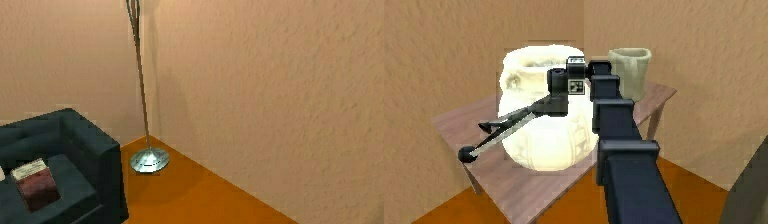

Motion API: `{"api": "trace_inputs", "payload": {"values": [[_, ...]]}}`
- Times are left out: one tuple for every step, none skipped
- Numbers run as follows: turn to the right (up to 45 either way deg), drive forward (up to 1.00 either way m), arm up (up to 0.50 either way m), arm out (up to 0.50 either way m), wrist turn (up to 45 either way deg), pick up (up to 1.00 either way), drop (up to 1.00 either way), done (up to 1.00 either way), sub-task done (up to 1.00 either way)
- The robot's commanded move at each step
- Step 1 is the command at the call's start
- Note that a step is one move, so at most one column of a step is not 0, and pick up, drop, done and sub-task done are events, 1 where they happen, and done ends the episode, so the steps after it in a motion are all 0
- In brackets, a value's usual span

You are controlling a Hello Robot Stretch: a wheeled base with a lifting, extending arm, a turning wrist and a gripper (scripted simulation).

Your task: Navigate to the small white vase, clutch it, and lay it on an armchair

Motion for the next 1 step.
{"api": "trace_inputs", "payload": {"values": [[0.0,0.0,0.0,0.0,45.0,0.0,0.0,0.0,0.0]]}}
